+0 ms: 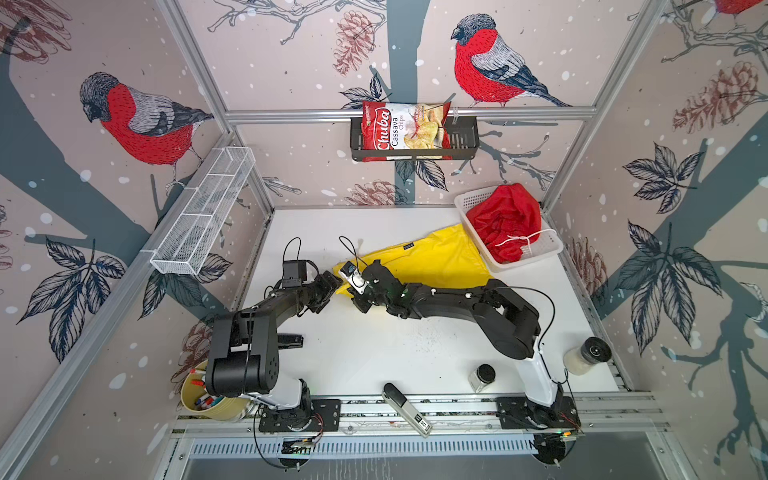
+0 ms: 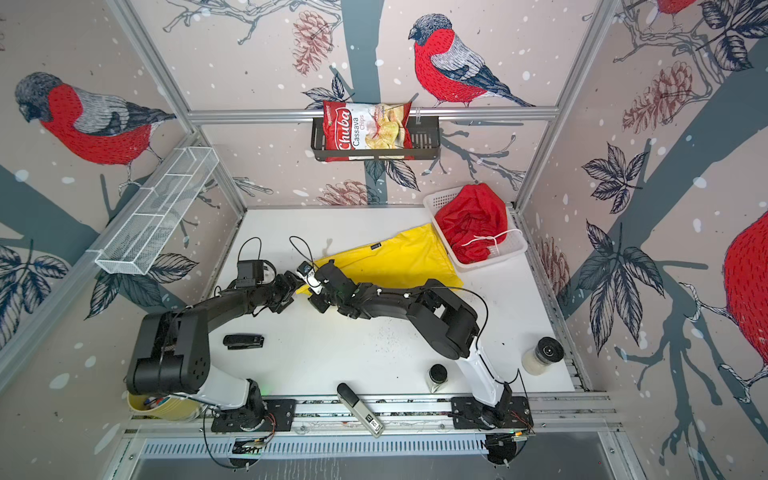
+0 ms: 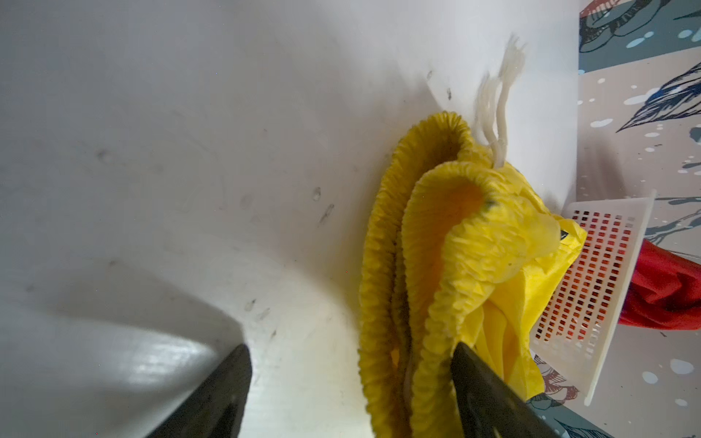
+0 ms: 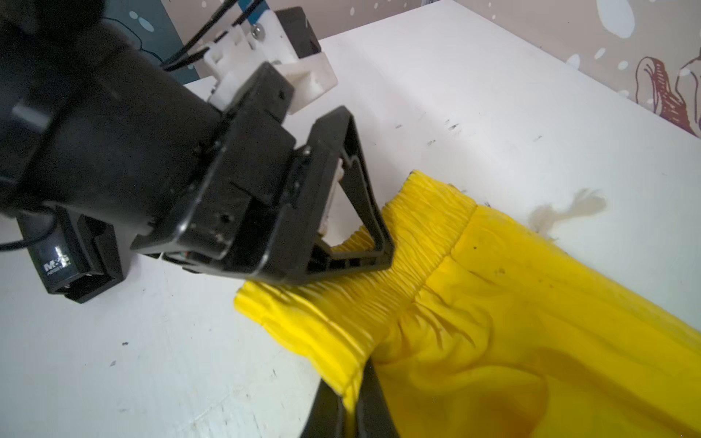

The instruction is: Fold and stack the shorts

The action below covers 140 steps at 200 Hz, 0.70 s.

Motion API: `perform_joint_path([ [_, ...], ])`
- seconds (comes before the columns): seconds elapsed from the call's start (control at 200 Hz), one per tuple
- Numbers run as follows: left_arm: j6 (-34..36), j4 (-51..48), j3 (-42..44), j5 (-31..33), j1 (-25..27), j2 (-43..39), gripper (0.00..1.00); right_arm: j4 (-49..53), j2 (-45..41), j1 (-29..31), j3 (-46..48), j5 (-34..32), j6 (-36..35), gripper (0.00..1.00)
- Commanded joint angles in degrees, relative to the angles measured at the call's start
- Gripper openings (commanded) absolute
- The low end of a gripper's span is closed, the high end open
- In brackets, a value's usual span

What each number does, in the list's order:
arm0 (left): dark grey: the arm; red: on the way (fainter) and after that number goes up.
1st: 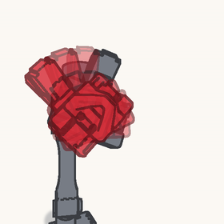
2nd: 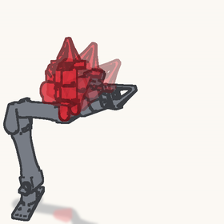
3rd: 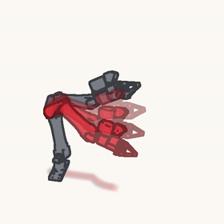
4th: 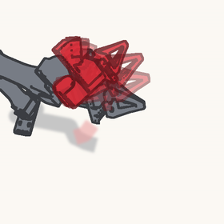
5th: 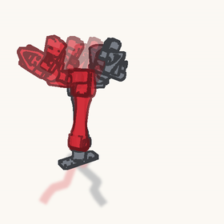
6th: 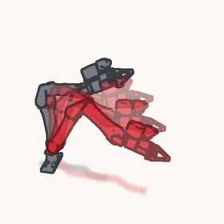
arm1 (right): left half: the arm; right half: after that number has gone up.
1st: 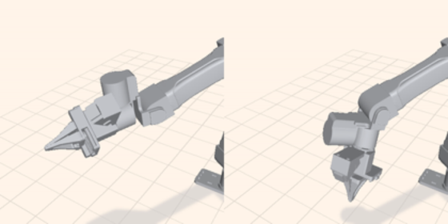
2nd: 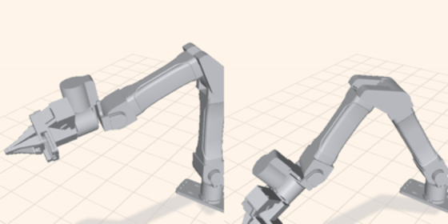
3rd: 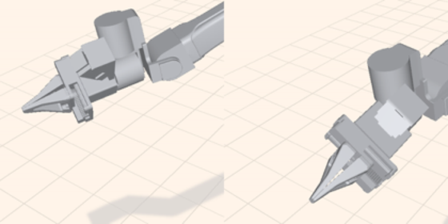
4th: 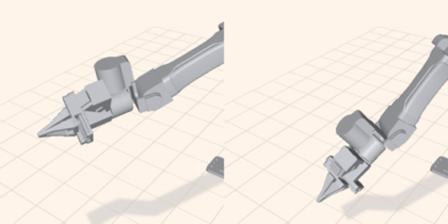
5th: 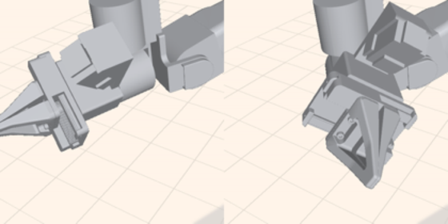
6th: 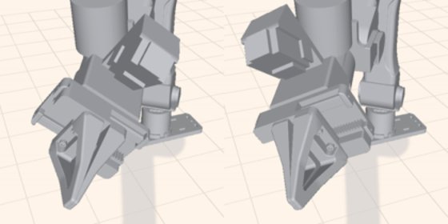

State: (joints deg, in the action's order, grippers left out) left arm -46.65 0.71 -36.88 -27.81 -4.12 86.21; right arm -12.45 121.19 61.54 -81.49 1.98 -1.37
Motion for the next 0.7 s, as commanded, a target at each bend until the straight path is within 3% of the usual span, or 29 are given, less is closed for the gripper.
perform_joint_path([
  [0.0, -3.5, 5.5, 1.5, -1.3, 0.3, -1.4, 0.81, -3.7, -1.1, 0.1, 0.7, 2.0, 2.7, 0.06],
  [0.155, -6.8, 9.5, 2.7, -2.8, 1.7, -0.6, 0.75, -5.6, -0.8, 0.5, 1.5, 1.4, 5.0, 0.07],
  [0.265, -9.6, 14.2, 4.6, -4.4, 2.5, 0.4, 0.64, -6.8, 0.0, 1.2, 1.0, 0.8, 6.1, 0.08],
  [0.365, -11.2, 17.0, 5.6, -5.7, 2.5, 0.9, 0.41, -6.9, 1.2, 2.2, -0.1, 0.1, 6.2, 0.1],
  [0.44, -10.6, 16.1, 4.9, -5.7, 2.5, 0.7, 0.13, -6.0, 2.2, 2.5, -1.1, 0.6, 6.5, 0.13],
  [0.505, -8.4, 12.0, 3.3, -4.8, 2.6, 0.3, 0.0, -4.9, 2.3, 2.5, -1.6, 1.7, 7.0, 0.2],
  [0.55, -6.4, 8.6, 1.7, -3.8, 2.3, -0.4, 0.0, -4.2, 1.6, 2.2, -1.3, 2.1, 7.7, 0.27],
  [0.625, -3.0, 3.6, -0.1, -2.5, 1.6, -2.0, 0.0, -3.5, -0.7, 0.7, 0.3, 4.0, 10.1, 0.47],
  [0.695, 0.2, -2.0, -2.0, -0.5, 0.2, -4.2, 0.0, -4.0, -4.2, -1.6, 3.2, 5.8, 13.5, 0.6],
])
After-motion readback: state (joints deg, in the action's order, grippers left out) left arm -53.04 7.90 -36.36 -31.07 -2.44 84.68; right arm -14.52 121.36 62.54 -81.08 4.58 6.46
